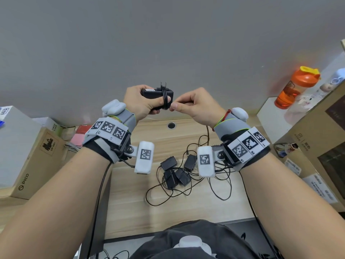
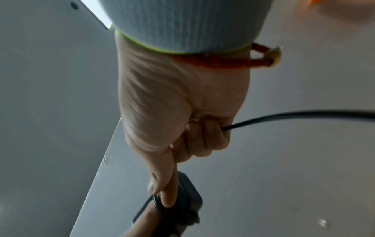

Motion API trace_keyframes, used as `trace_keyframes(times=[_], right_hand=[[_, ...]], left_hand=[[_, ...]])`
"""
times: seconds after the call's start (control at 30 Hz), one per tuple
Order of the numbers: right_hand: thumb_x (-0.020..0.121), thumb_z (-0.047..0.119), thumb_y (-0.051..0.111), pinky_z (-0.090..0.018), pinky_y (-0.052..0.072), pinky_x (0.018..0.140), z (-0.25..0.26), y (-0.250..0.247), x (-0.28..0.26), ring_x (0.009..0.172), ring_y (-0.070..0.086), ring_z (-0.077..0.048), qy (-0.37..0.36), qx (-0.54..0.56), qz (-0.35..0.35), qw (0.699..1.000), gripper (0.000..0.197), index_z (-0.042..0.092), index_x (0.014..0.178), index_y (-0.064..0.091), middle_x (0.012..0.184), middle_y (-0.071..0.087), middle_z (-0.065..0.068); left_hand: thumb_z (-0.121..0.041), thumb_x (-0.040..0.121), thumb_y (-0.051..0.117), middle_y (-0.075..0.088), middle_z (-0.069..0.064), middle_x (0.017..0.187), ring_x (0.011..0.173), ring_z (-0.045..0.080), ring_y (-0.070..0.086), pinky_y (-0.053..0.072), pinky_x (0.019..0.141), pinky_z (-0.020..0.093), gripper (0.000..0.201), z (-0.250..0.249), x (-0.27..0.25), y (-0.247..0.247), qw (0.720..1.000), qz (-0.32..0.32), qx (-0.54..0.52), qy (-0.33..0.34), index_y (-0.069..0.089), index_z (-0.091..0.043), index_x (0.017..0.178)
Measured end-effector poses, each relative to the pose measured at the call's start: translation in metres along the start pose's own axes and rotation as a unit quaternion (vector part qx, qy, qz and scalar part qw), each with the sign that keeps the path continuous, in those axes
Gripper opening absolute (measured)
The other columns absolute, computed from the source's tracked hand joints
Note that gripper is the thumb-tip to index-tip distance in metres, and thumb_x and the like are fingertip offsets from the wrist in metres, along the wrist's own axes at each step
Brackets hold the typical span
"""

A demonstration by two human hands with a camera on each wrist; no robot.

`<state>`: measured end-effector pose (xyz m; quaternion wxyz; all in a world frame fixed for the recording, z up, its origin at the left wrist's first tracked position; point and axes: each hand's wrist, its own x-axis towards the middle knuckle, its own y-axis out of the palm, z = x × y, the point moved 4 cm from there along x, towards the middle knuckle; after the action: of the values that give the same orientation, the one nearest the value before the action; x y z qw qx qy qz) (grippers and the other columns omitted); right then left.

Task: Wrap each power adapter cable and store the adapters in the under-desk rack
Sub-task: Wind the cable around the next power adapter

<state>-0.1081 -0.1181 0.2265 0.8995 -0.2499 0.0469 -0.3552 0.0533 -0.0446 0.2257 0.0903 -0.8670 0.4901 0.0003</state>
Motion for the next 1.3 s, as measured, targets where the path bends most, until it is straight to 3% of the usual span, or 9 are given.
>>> trace_keyframes(times=[0.13,0.23,0.3,0.4,0.67,0.77,0.97,1.1,1.3], right_hand=[[0.092,0.024,0.067,-0.013,0.028,0.051,0.004,-0.007,0.004,0.044,0.032,-0.004,-0.003,-0.016,-0.006,1.000,0.016,0.014,0.082,0.076,0.042,0.039,0.014],[0.093,0.022,0.066,-0.015,0.038,0.058,0.008,-0.013,0.008,0.049,0.039,-0.001,-0.015,-0.011,-0.015,1.000,0.016,0.018,0.079,0.073,0.048,0.054,0.013],[0.091,0.029,0.066,-0.030,0.052,0.073,0.008,-0.015,0.012,0.060,0.053,-0.011,-0.023,-0.005,-0.032,0.999,0.016,0.025,0.077,0.071,0.068,0.071,-0.005],[0.081,0.046,0.065,-0.043,0.053,0.086,0.004,-0.016,0.016,0.071,0.063,-0.032,-0.030,0.002,-0.061,0.998,0.019,0.029,0.074,0.070,0.082,0.071,-0.023],[0.095,0.015,0.064,-0.012,0.034,0.057,-0.008,-0.023,0.015,0.052,0.037,0.001,-0.031,0.083,-0.099,0.991,0.020,0.015,0.075,0.064,0.057,0.046,0.007],[0.099,0.012,0.055,-0.008,0.034,0.047,-0.013,-0.019,0.012,0.043,0.041,0.003,-0.014,0.105,-0.096,0.990,0.021,-0.001,0.084,0.063,0.045,0.046,0.018],[0.101,0.011,0.051,-0.009,0.031,0.045,-0.030,0.002,0.014,0.041,0.037,0.002,0.023,0.126,-0.095,0.987,0.029,-0.013,0.091,0.062,0.046,0.043,0.017],[0.102,0.023,0.050,-0.011,0.025,0.044,-0.038,0.020,0.011,0.041,0.029,-0.002,0.035,0.091,-0.041,0.994,0.030,0.015,0.077,0.063,0.058,0.034,0.004],[0.103,0.023,0.048,-0.017,0.025,0.038,-0.036,0.037,0.003,0.038,0.026,-0.007,0.073,0.099,0.046,0.991,0.028,0.008,0.098,0.071,0.055,0.034,0.000]], left_hand=[[-0.009,0.069,0.087,0.061,0.012,0.074,0.048,0.017,0.058,0.050,0.046,0.021,0.032,0.004,-0.001,0.003,0.998,0.030,0.044,-0.014,0.059,-0.005,0.084],[-0.007,0.070,0.086,0.061,0.010,0.075,0.046,0.014,0.059,0.051,0.048,0.020,0.032,0.007,-0.003,0.007,0.995,0.068,0.068,-0.034,0.059,-0.005,0.087],[-0.009,0.070,0.087,0.064,0.011,0.075,0.048,0.016,0.060,0.052,0.049,0.022,0.034,0.006,-0.004,0.009,0.991,0.093,0.085,-0.041,0.061,-0.003,0.091],[-0.010,0.069,0.087,0.065,0.011,0.073,0.048,0.018,0.060,0.050,0.047,0.022,0.037,0.000,-0.008,0.013,0.987,0.125,0.095,-0.036,0.062,0.000,0.095],[-0.006,0.072,0.083,0.064,0.009,0.069,0.047,0.017,0.059,0.047,0.045,0.021,0.026,-0.012,-0.017,0.022,0.984,0.163,0.070,-0.015,0.061,-0.006,0.085],[-0.005,0.072,0.083,0.064,0.007,0.064,0.047,0.018,0.057,0.047,0.045,0.021,0.025,-0.014,-0.018,0.025,0.986,0.158,0.047,-0.005,0.061,-0.007,0.085],[-0.008,0.074,0.082,0.062,0.011,0.068,0.048,0.020,0.055,0.046,0.045,0.022,0.023,-0.019,-0.017,0.027,0.992,0.121,-0.038,0.007,0.059,-0.011,0.078],[-0.008,0.076,0.081,0.063,0.008,0.062,0.047,0.018,0.054,0.044,0.045,0.021,0.026,-0.020,-0.013,0.025,0.994,0.075,-0.083,0.013,0.057,-0.007,0.085],[-0.012,0.074,0.083,0.065,0.004,0.064,0.046,0.017,0.054,0.046,0.047,0.021,0.026,-0.008,-0.001,0.013,0.995,-0.014,-0.098,0.009,0.060,-0.008,0.085]])
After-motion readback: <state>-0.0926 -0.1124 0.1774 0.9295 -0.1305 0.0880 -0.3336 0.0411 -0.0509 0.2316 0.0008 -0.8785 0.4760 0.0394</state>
